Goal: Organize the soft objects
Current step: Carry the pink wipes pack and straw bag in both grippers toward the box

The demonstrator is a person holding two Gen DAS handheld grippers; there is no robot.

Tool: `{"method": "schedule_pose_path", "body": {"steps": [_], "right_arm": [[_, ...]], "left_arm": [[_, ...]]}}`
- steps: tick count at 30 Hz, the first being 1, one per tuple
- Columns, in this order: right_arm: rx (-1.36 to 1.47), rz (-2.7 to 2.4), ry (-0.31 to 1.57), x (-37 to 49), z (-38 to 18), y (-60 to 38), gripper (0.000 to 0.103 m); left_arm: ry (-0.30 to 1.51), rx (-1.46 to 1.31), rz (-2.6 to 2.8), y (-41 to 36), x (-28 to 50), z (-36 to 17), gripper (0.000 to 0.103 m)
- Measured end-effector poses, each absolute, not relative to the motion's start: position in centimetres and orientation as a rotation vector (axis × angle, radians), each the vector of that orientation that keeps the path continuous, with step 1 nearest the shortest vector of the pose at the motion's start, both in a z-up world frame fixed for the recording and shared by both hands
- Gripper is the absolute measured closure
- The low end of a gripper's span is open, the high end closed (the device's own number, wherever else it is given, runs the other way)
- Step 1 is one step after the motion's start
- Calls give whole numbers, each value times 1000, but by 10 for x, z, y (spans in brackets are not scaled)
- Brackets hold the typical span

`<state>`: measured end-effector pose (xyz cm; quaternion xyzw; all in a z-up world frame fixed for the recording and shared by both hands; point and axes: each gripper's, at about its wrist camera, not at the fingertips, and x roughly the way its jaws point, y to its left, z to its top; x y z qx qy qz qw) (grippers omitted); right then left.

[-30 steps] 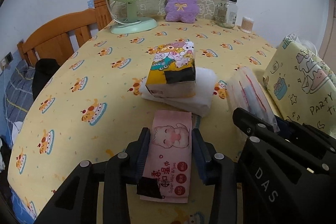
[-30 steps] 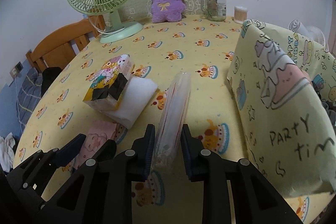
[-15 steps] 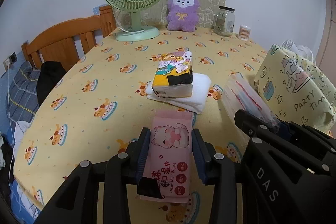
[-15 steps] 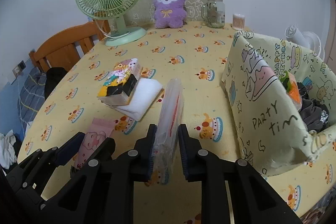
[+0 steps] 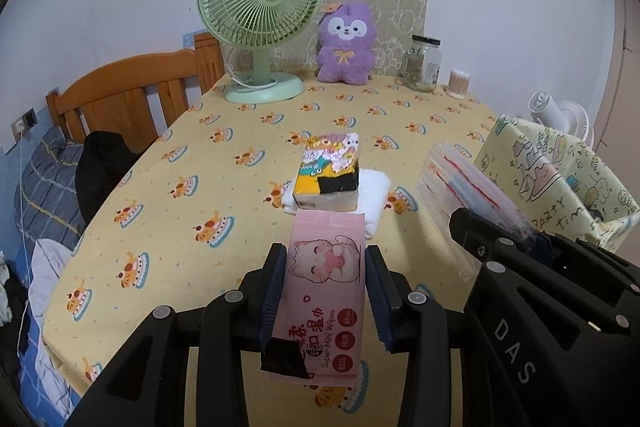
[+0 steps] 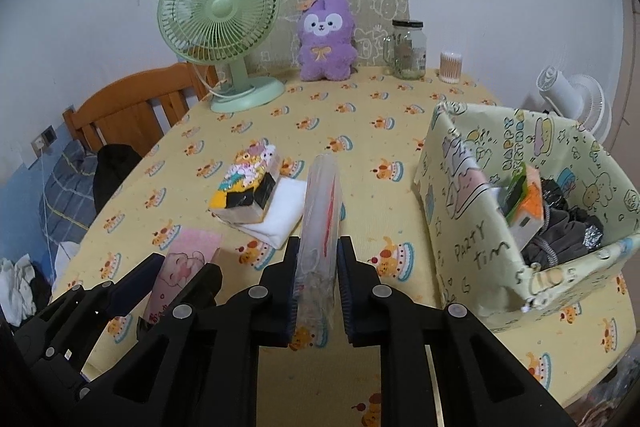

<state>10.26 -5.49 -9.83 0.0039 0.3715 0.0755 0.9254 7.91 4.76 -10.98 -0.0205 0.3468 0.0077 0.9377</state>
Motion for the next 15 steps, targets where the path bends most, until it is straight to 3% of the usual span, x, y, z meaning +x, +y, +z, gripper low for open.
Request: {"method": "schedule_pose_path", "body": {"steps": [15], "right_arm": [[24, 167, 691, 94, -56, -64, 83]], "left_arm": [[639, -27, 14, 39, 71, -71, 63]]}}
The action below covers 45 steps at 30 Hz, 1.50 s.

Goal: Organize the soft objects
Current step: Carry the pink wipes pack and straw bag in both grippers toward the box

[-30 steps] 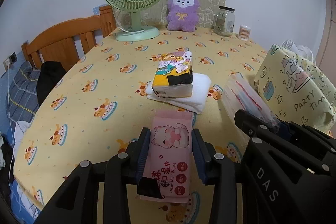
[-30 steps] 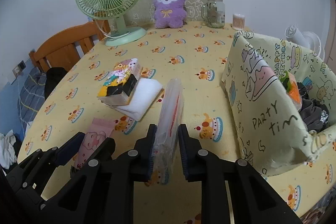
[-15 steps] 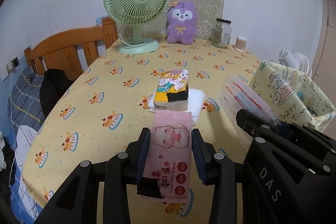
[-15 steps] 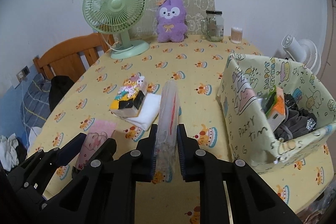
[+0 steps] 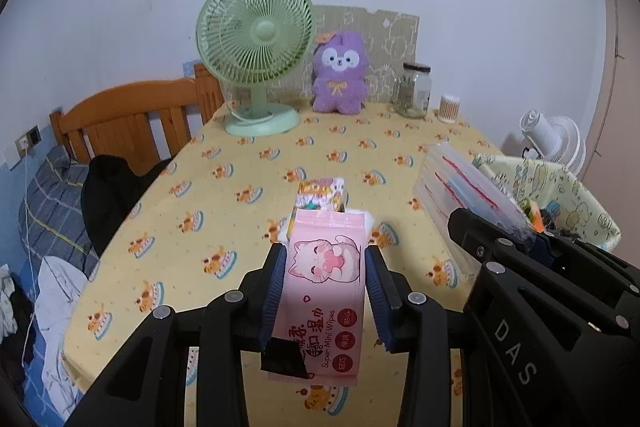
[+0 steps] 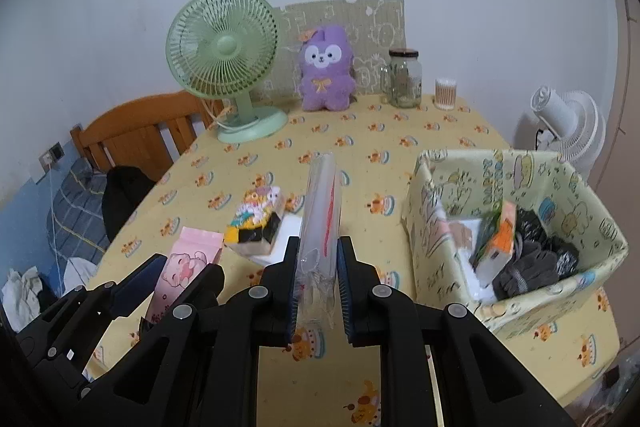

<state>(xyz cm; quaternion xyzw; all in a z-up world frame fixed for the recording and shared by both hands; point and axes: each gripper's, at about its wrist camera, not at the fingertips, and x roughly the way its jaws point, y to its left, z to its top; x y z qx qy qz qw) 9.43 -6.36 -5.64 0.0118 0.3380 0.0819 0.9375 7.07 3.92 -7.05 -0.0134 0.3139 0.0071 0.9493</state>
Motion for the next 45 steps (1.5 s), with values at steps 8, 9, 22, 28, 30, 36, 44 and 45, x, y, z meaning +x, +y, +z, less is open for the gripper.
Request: {"method": "schedule_pose_path", "body": {"steps": [8, 9, 22, 28, 30, 36, 44, 45], "right_arm": [[27, 175, 654, 93, -35, -65, 83], [28, 176, 650, 93, -33, -65, 83], [33, 178, 627, 98, -15, -75, 83], [37, 168, 623, 104, -10, -88, 83], [43, 164, 620, 106, -10, -94, 83], [52, 150, 610, 110, -5, -113, 83], [50, 128, 593, 115, 0, -133, 83], [50, 125, 591, 115, 1, -136, 83]], "left_arm": [[599, -13, 15, 35, 72, -49, 63], [596, -12, 15, 35, 72, -47, 63], [567, -13, 21, 24, 75, -31, 63], [570, -9, 7, 11, 82, -27, 63], [571, -4, 4, 5, 84, -25, 63], [571, -1, -18, -13, 91, -21, 63], [562, 11, -41, -36, 99, -17, 63], [562, 12, -44, -38, 100, -17, 63]]}}
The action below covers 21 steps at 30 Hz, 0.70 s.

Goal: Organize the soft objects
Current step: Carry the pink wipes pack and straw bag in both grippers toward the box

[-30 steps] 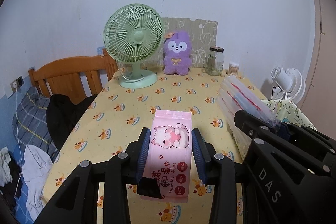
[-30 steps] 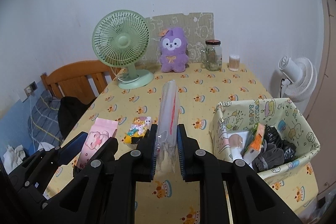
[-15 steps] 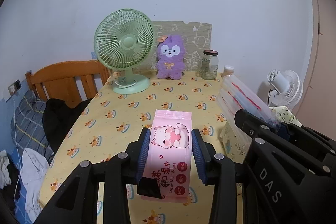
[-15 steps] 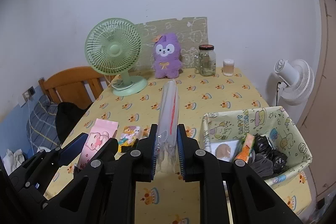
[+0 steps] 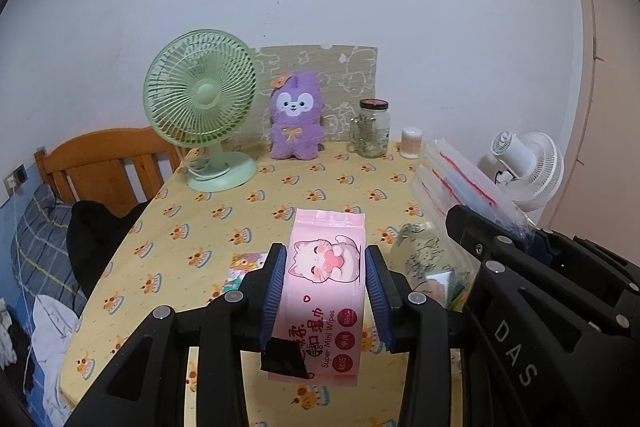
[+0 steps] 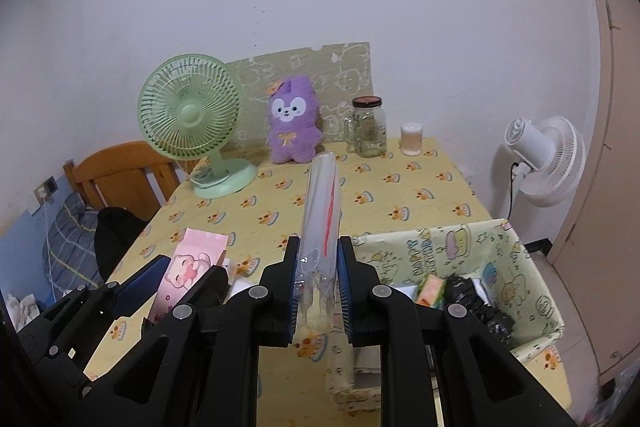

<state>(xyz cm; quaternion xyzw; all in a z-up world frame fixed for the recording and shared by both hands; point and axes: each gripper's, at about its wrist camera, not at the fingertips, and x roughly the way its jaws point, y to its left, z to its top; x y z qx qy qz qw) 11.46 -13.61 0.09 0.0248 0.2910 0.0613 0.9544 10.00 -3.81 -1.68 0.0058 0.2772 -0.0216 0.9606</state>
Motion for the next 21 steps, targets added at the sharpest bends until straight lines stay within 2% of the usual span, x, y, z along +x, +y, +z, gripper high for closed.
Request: {"method": "schedule_pose_path", "body": {"steps": [21], "right_arm": [[65, 40, 572, 114, -2, -193, 83]], "left_arm": [[545, 41, -119, -90, 114, -24, 63]]}}
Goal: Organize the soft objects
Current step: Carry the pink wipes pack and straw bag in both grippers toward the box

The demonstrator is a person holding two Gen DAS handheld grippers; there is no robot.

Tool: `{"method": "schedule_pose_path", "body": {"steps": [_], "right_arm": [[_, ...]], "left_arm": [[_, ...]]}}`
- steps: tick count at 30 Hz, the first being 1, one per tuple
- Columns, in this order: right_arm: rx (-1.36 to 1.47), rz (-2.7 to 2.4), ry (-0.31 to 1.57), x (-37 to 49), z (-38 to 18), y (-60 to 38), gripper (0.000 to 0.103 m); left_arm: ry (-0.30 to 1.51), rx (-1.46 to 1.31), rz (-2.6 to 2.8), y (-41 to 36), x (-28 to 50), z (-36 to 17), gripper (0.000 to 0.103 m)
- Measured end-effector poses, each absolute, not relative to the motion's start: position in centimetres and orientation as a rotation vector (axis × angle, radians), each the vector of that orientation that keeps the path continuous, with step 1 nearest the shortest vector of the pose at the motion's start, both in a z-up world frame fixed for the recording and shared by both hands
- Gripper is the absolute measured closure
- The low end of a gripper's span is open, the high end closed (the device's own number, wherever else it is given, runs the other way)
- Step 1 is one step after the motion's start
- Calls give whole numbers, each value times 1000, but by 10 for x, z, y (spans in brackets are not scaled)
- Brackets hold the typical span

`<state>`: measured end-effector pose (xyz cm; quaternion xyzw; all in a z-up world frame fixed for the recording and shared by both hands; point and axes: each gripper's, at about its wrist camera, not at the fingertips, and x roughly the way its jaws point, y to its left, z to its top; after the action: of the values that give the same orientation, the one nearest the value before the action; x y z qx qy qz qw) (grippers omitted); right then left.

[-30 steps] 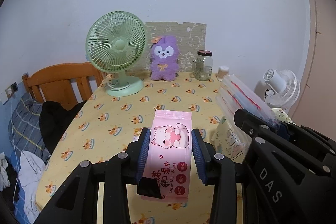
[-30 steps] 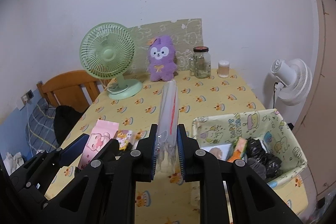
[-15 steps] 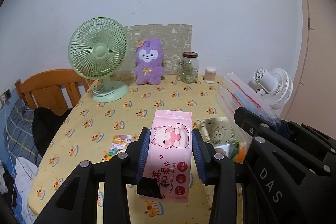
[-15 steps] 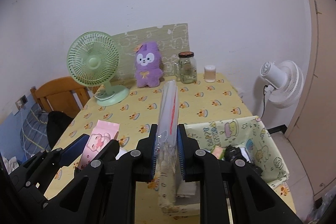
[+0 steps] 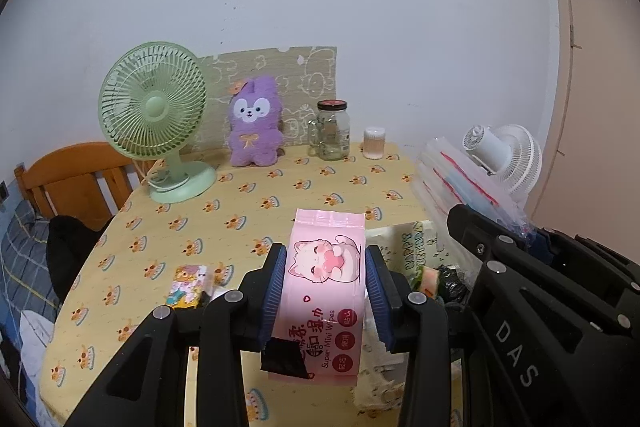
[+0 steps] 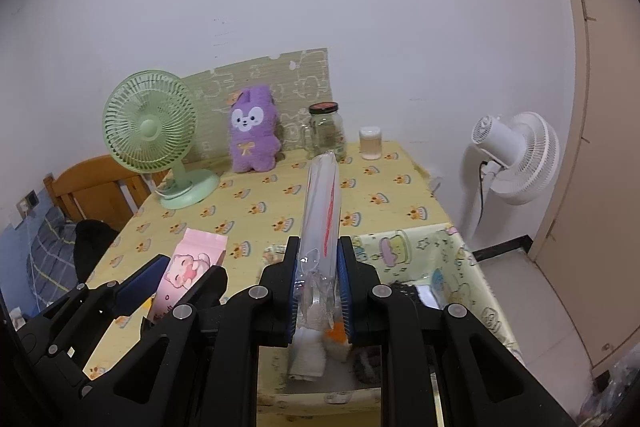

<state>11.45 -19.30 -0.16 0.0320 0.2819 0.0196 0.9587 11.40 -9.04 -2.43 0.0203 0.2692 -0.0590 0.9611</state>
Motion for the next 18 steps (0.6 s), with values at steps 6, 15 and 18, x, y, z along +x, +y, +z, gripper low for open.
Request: {"method": "schedule_pose_path", "body": {"steps": [6, 15, 18], "right_arm": [[72, 2, 578, 113, -6, -211, 83], [82, -44, 591, 112, -15, -237, 83], [90, -57, 597, 113, -19, -244, 83]], "left_arm": [[553, 56, -157, -110, 117, -30, 63], [567, 76, -199, -134, 121, -38, 63], [575, 81, -215, -140, 123, -40, 63]]}}
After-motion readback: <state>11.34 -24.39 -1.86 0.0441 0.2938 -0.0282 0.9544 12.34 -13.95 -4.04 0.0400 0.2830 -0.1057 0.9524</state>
